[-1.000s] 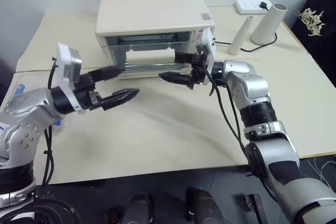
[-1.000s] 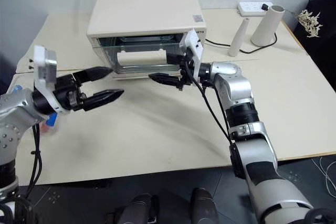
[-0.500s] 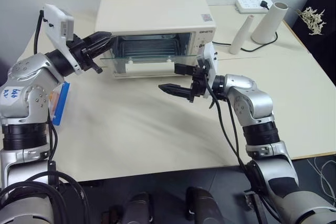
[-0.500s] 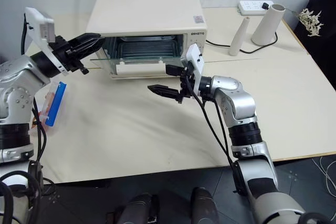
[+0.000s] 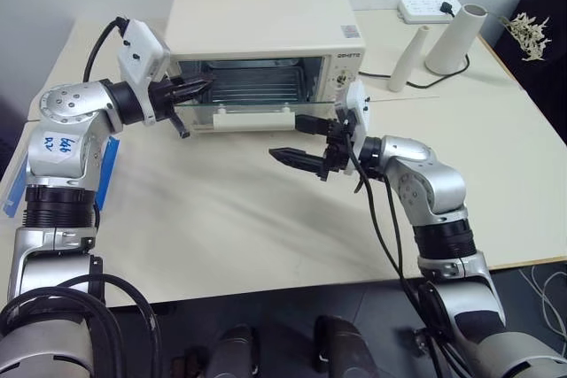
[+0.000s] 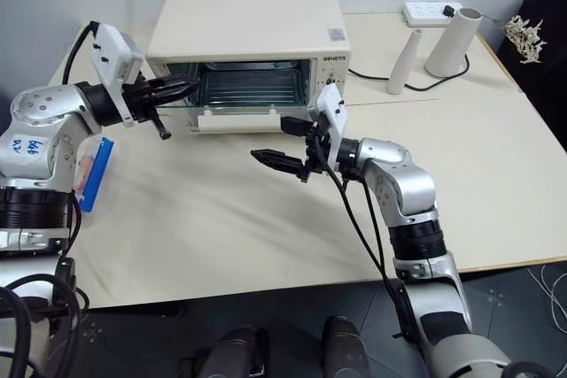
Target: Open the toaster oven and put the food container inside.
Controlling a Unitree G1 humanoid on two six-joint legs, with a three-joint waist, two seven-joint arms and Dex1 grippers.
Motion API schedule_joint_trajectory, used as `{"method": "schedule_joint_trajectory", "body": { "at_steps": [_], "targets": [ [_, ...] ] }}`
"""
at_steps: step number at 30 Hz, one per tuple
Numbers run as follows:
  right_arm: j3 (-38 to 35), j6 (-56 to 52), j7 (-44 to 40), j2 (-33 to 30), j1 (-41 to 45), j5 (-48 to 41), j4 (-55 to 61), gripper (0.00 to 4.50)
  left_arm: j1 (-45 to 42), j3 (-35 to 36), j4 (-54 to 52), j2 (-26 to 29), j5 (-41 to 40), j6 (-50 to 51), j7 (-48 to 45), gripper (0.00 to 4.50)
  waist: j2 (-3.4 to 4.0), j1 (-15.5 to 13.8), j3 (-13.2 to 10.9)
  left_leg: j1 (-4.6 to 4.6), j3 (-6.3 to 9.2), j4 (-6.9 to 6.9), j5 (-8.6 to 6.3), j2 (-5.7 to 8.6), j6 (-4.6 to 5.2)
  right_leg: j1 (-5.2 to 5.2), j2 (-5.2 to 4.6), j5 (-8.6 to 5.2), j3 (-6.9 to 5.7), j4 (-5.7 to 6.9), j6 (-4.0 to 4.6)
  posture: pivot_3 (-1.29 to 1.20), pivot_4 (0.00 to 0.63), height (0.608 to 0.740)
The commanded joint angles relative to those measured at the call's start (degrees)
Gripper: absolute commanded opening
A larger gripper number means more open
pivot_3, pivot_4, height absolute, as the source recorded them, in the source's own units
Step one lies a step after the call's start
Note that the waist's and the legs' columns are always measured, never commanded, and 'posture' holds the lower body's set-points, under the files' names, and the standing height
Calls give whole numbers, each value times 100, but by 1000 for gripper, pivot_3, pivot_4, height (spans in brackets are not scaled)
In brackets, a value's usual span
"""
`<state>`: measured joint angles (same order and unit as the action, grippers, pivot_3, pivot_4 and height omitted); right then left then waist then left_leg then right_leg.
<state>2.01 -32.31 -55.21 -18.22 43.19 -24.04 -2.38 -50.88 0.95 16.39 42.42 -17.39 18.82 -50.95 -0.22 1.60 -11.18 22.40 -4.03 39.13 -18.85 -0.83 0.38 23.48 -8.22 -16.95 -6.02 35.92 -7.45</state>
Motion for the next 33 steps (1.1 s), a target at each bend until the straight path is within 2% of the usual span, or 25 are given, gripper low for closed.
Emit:
{"method": "schedule_joint_trajectory", "body": {
  "at_steps": [1,8,10,14,20,27,30,33],
  "targets": [
    [-226,-48,83,-427,-250,-54,499,4500,44,63,-286,123,29,86,-169,21,-1,-18,0,0,1,0,0,0,0,0,-1,0,0,0,0,0,150,740],
    [-726,-473,-57,-1712,-1191,-412,1462,4500,369,-4,-786,230,56,322,-440,21,-3,-40,0,3,0,0,-1,3,2,0,-5,0,-1,-3,0,0,150,740],
    [-939,-742,-172,-2030,-1455,-712,1815,4500,537,-39,-983,268,92,354,-509,21,-3,-39,0,2,0,0,-1,2,2,-1,-5,0,-1,-2,0,0,150,740],
    [-1822,-1475,-498,-2783,-2106,-1796,2680,4500,1157,-94,-1626,243,170,687,-309,21,-4,-79,0,1,0,0,-1,1,3,-2,-5,0,0,-3,0,0,150,740],
    [-2378,-1915,153,-2847,-1986,-2566,2878,4500,1947,-317,-2232,39,557,1098,364,21,-8,-159,-1,-11,10,7,0,-1,7,-12,-6,0,11,-3,0,0,150,740],
    [-2051,-1824,446,-2791,-1673,-2742,2811,4500,2193,-435,-2560,-372,889,1570,1127,21,-15,-301,3,-8,11,8,0,8,12,-13,-16,0,8,-4,0,0,150,740],
    [-1829,-1733,409,-2761,-1460,-2698,2645,4500,2328,-51,-3153,-397,609,1970,1275,21,-16,-296,3,-7,11,10,1,8,13,-12,-16,0,9,-4,0,0,150,740],
    [-1632,-1625,284,-2752,-1269,-2625,2453,4500,2475,974,-4109,-634,-87,3007,1674,21,-17,-278,3,-5,17,9,1,3,12,-10,-16,0,7,-3,0,0,150,740]
  ]
}}
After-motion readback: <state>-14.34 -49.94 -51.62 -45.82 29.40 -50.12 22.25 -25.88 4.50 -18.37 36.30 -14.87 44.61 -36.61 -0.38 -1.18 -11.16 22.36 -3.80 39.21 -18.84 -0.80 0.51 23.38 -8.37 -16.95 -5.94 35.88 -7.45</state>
